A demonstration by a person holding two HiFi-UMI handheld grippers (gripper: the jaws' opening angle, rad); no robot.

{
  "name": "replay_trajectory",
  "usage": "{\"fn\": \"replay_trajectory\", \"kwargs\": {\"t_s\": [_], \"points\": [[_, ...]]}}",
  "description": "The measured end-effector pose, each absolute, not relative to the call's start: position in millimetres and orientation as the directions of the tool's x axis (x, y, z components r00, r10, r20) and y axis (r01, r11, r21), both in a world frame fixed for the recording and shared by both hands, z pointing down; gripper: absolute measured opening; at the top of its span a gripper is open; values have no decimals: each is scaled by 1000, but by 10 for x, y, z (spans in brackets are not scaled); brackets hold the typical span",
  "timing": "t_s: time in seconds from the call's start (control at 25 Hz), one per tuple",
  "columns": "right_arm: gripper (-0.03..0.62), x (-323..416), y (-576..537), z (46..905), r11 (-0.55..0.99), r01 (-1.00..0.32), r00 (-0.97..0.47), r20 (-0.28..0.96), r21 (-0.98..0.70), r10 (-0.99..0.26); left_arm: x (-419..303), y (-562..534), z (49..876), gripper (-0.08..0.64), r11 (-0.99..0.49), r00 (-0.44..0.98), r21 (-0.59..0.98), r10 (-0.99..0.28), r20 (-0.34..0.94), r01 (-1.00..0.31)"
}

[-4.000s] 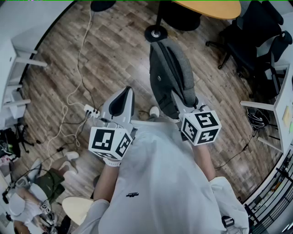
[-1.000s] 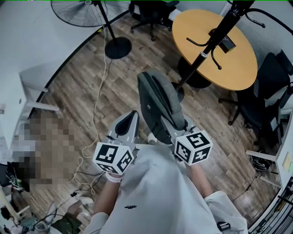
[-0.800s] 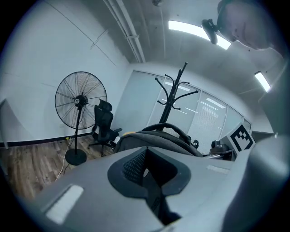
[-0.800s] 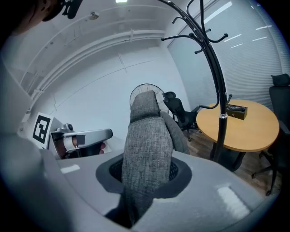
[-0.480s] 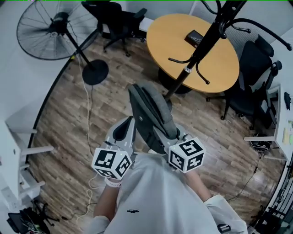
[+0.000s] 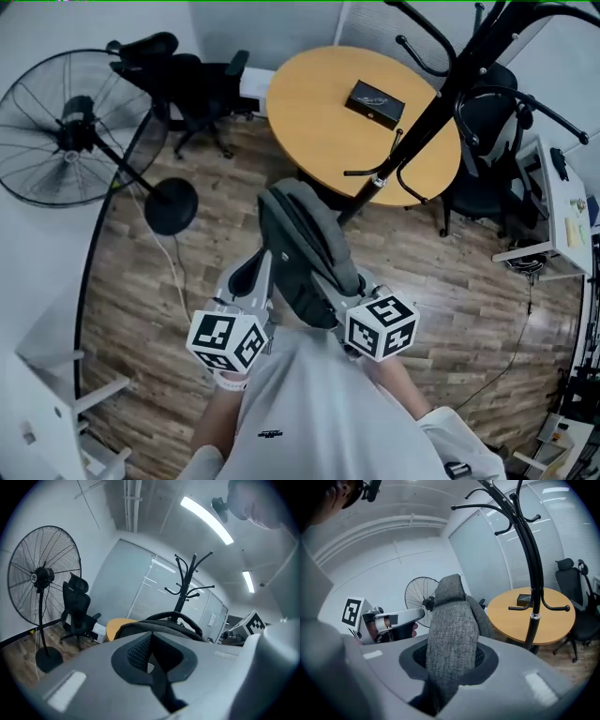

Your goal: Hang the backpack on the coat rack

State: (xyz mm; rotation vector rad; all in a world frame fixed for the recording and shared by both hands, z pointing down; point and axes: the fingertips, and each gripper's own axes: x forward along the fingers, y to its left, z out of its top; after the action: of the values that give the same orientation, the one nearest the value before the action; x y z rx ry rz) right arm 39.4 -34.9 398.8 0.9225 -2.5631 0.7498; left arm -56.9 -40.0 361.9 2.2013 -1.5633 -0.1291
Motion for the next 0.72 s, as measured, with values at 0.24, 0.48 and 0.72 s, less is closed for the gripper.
{"fn": "replay_trajectory", "kwargs": {"t_s": [0.24, 0.48, 0.72], "points": [[100, 48, -713, 3765, 574, -726, -688, 405, -380, -602, -887, -760, 3448, 18, -388, 471, 380, -868, 155, -840], [100, -140, -989, 3584, 515, -771, -633, 362, -375, -684, -1022, -1054, 3402, 18, -459, 540, 363, -826, 161, -811], [100, -182, -1146, 3426, 484, -796, -597, 337, -363, -728, -1050, -1166, 3269, 18, -493, 567, 343, -808, 161, -799]]}}
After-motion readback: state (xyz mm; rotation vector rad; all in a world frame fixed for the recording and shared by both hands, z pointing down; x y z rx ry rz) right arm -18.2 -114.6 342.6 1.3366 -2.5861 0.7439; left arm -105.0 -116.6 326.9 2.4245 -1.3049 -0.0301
